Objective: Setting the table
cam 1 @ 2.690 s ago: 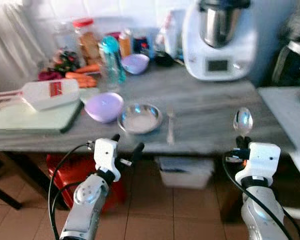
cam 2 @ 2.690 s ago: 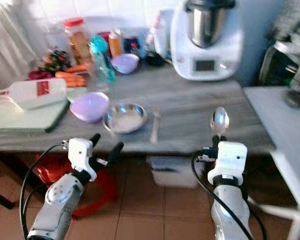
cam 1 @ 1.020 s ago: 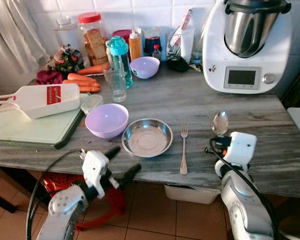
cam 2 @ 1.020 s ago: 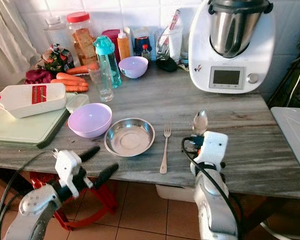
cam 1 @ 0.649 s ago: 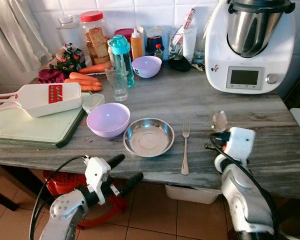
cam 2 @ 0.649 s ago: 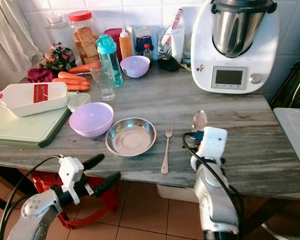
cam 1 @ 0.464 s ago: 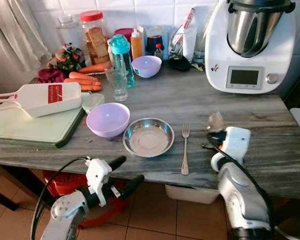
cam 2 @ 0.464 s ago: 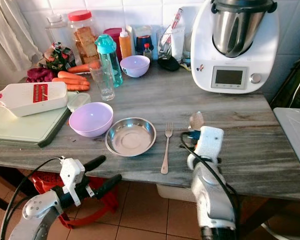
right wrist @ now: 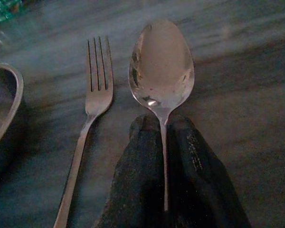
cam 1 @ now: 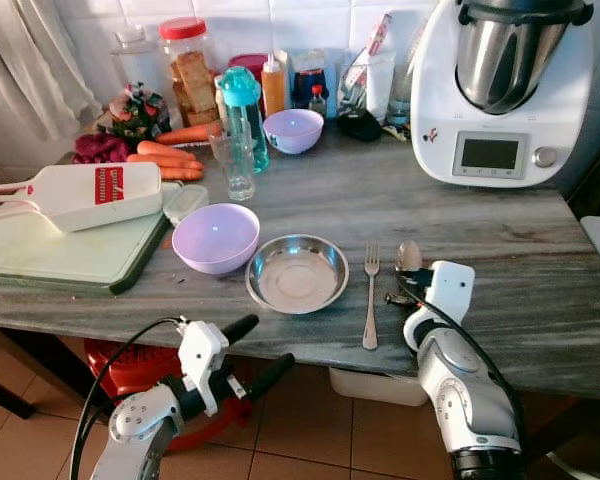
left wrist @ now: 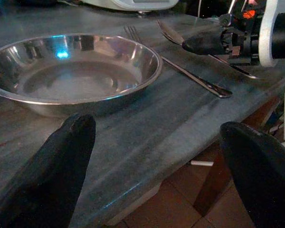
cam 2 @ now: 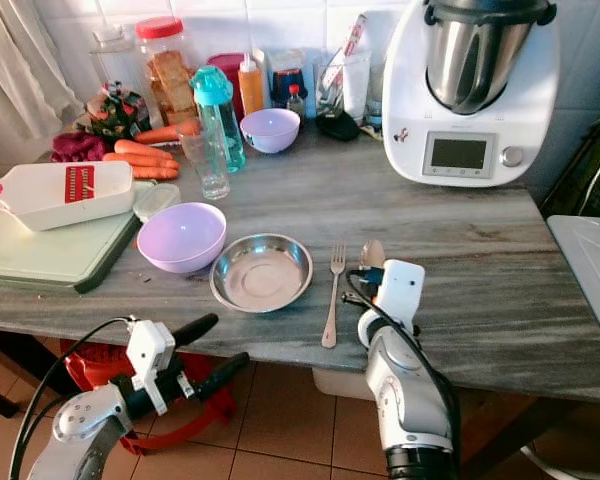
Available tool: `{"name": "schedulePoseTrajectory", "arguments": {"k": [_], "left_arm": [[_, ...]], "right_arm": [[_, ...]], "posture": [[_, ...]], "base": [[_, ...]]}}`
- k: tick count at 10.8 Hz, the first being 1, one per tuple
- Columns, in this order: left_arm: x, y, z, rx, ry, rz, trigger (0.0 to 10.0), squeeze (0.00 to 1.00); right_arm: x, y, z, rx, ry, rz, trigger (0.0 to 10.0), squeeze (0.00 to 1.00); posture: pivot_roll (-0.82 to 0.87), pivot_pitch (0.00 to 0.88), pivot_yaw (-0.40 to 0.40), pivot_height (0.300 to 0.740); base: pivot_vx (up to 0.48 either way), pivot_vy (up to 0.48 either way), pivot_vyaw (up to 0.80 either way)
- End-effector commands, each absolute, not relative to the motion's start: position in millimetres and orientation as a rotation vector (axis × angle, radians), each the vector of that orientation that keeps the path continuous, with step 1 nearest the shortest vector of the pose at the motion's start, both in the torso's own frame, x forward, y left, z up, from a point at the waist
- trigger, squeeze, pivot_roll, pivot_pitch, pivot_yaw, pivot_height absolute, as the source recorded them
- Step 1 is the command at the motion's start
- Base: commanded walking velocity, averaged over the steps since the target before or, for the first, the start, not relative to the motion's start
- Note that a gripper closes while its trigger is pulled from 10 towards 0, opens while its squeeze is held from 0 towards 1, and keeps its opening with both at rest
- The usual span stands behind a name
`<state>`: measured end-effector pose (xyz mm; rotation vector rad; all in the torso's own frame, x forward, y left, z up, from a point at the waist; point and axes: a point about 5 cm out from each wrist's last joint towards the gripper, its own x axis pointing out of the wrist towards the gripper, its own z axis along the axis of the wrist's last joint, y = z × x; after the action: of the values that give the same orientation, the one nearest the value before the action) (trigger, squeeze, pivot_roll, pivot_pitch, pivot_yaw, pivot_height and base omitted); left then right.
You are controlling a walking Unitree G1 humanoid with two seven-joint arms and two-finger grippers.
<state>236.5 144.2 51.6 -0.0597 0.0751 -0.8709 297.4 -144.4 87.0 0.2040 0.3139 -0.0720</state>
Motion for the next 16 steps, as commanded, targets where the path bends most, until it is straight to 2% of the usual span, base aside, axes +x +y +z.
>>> {"name": "schedulePoseTrajectory", "arguments": {"k": [1,3,5,8,16], "left_arm": [[240.4,147.1,54.7,-0.039,0.062,-0.873,10.0,0.0],[243.2,151.3,59.2,-0.03,0.051,-0.87,10.0,0.0],[260.3,159.3,92.1,-0.034,-0.029,-0.84,10.0,0.0],[259.0,147.2,116.2,-0.021,-0.057,-0.886,10.0,0.0],[252.2,138.7,124.2,-0.044,-0.004,-0.92,10.0,0.0]], "right_arm": [[296.0,-142.7,83.3,0.196,0.343,-0.075,10.0,0.0],[295.0,-145.9,78.0,0.196,0.365,-0.089,10.0,0.0],[295.9,-145.9,77.0,0.195,0.373,-0.093,10.0,0.0],[295.9,-147.4,74.6,0.186,0.38,-0.097,10.0,0.0],[304.8,-146.5,71.0,0.164,0.388,-0.066,10.0,0.0]], "posture": [[0.0,0.0,0.06,0.74],[0.0,0.0,0.061,0.74],[0.01,0.0,0.058,0.74],[0.01,0.0,0.059,0.74],[0.02,0.0,0.061,0.74]], "base": [[0.0,0.0,0.0],[0.0,0.0,0.0],[0.0,0.0,0.0],[0.0,0.0,0.0],[0.0,0.0,0.0]]}}
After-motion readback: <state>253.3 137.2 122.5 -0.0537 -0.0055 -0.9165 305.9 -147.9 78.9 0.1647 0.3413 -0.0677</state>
